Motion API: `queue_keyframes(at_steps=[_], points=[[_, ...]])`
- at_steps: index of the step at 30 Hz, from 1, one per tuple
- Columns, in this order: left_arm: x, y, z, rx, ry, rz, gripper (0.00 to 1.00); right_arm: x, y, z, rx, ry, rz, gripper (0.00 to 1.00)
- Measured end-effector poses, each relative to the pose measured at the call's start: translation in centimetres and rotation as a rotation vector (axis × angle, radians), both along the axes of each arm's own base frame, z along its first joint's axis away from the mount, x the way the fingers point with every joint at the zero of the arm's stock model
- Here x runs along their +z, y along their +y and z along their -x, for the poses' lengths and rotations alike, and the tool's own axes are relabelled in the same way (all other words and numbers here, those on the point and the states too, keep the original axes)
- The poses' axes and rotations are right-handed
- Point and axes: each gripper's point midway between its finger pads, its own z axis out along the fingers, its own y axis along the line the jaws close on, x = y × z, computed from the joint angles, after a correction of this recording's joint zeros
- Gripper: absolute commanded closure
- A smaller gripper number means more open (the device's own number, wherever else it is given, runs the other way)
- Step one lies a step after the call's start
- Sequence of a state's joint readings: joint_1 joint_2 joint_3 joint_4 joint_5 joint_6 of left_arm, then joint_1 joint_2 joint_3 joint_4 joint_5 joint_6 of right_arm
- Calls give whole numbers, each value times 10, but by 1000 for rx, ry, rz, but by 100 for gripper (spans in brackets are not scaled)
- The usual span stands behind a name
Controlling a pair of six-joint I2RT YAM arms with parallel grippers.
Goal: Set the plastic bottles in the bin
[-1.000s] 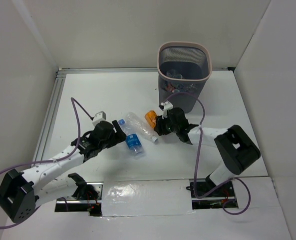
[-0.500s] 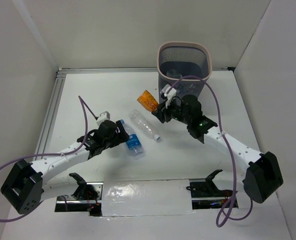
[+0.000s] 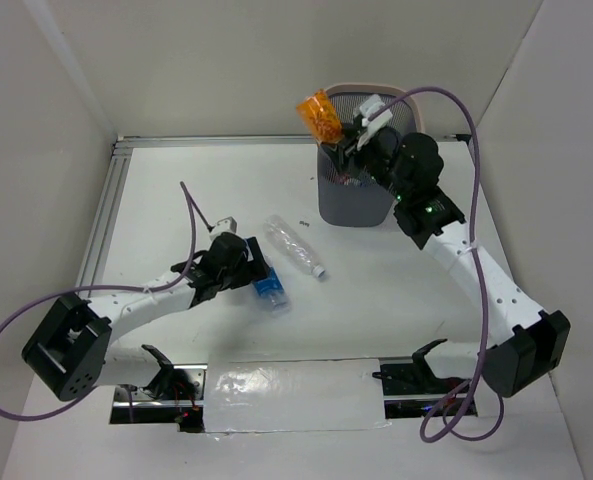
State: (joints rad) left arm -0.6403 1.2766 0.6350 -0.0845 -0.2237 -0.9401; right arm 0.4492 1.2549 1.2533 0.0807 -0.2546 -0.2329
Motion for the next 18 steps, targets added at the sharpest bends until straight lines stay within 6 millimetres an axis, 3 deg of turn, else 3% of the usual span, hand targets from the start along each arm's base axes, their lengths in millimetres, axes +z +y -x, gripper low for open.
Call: queue_keyframes(at_steps=[2,4,5,10,12,15,18], points=[[-3,-3,-3,-6,5,-1,0,10,-6,-12,-35,-10,-10,88],[-8,-6,-5,-10,15,-5,0,14,-18,-28,-80,-7,-10,75],[-10,-7,-6,-13,21,-9,0,13,-28,-38,-111,1,-7,55],[-18,-9,-8,-27,36,-32,0,-27,-87,-83,-221,134,38,0],[-19,-11,-10,-28,37,-36,0,-43,-109,-88,-218,183,47,0],[-21,-13,-12,-30,38,-44,3,-49,-132,-85,-182,211,42,0],[-26,-14,-14,-29,48,-57,9,-50,-129,-76,-92,225,37,0]])
